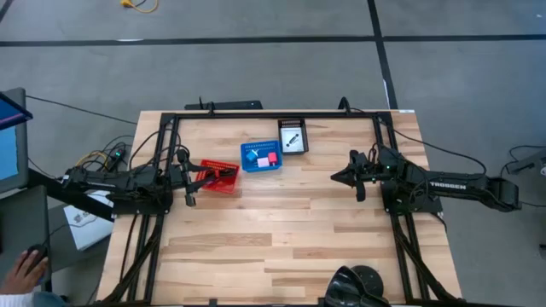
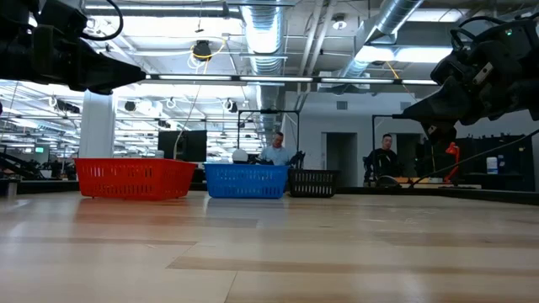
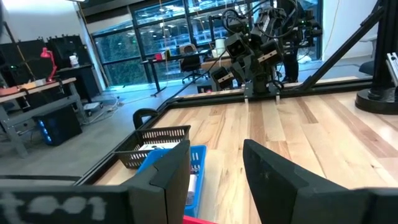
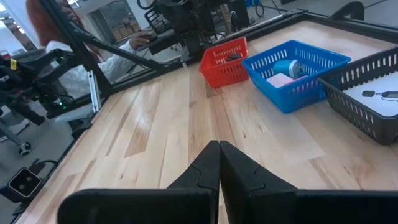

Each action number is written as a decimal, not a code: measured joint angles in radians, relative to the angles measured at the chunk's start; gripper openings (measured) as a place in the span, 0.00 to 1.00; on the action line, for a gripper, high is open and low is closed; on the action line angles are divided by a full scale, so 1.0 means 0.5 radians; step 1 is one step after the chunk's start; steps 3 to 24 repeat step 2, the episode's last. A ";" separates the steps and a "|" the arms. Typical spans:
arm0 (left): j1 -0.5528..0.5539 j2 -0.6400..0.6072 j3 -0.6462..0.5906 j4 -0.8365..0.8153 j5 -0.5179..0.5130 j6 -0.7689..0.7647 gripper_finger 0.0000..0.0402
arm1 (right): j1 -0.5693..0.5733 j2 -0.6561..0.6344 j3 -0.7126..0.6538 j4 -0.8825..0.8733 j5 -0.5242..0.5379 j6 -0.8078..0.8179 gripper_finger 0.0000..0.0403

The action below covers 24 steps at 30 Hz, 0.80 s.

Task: Pick and place items into bin
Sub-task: Return to Home Position

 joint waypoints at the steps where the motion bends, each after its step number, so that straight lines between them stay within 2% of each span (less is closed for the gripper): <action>1: 0.000 0.000 -0.001 0.000 0.000 -0.002 0.35 | 0.001 0.000 0.000 -0.001 0.000 0.000 0.00; 24: 0.000 0.000 -0.001 0.000 0.000 0.000 0.35 | 0.000 0.000 0.000 -0.001 0.000 0.000 0.00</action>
